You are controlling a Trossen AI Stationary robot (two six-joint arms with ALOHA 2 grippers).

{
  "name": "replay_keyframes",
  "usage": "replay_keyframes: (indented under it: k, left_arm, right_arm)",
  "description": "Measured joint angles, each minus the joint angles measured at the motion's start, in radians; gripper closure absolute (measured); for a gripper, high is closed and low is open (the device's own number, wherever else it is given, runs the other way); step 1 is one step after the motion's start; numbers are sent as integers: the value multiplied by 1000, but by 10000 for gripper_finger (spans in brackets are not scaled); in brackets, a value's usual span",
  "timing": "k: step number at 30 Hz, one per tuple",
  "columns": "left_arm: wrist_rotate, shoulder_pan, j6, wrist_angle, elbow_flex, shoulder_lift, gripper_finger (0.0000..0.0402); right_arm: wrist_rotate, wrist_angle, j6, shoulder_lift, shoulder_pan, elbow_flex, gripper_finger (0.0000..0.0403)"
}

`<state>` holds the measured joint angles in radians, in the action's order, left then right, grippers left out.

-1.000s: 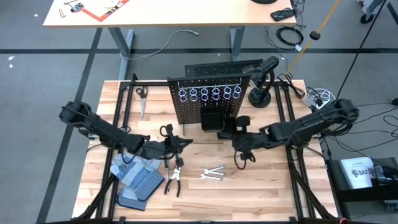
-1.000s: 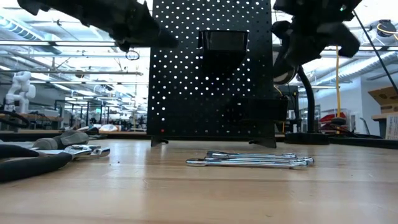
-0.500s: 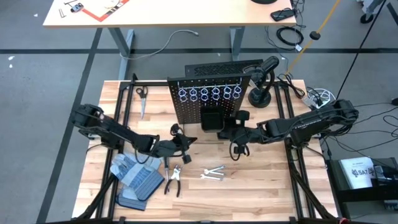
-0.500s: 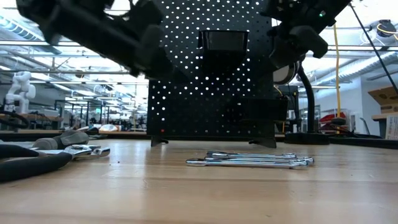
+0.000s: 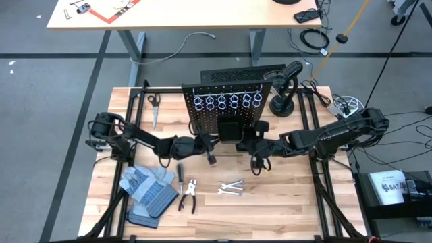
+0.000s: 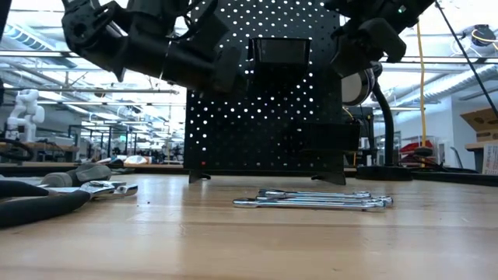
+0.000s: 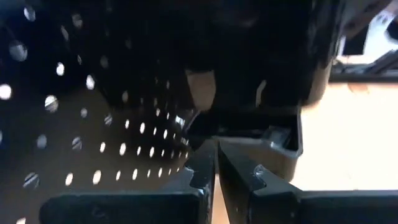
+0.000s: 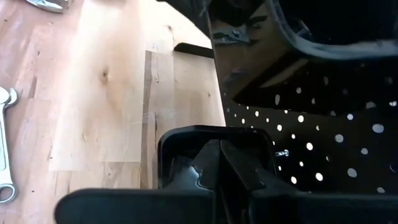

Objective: Hang tools onto peg board
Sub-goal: Remove the black utility knife blades from the bottom black bin of the black pegboard

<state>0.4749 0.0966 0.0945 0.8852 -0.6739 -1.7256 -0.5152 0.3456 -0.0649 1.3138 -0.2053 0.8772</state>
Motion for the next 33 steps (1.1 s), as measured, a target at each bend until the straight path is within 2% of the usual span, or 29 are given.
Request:
replay_keyframes:
  k: [8, 15, 22, 29, 33]
  left_arm:
    - [-56, -10, 97, 155, -3, 0, 371]
    - [-60, -10, 97, 191, -4, 0, 371]
    - [-60, -9, 97, 272, -4, 0, 371]
    - [-60, -10, 96, 306, -4, 0, 371]
    - [-60, -10, 96, 307, -4, 0, 371]
  right_arm:
    - [-3, -1, 1, 0, 1, 0, 403]
    - [-2, 2, 1, 0, 1, 0, 403]
    - [51, 10, -1, 0, 2, 0, 402]
    - [53, 32, 15, 0, 4, -1, 379]
    - [119, 31, 62, 11, 27, -1, 352]
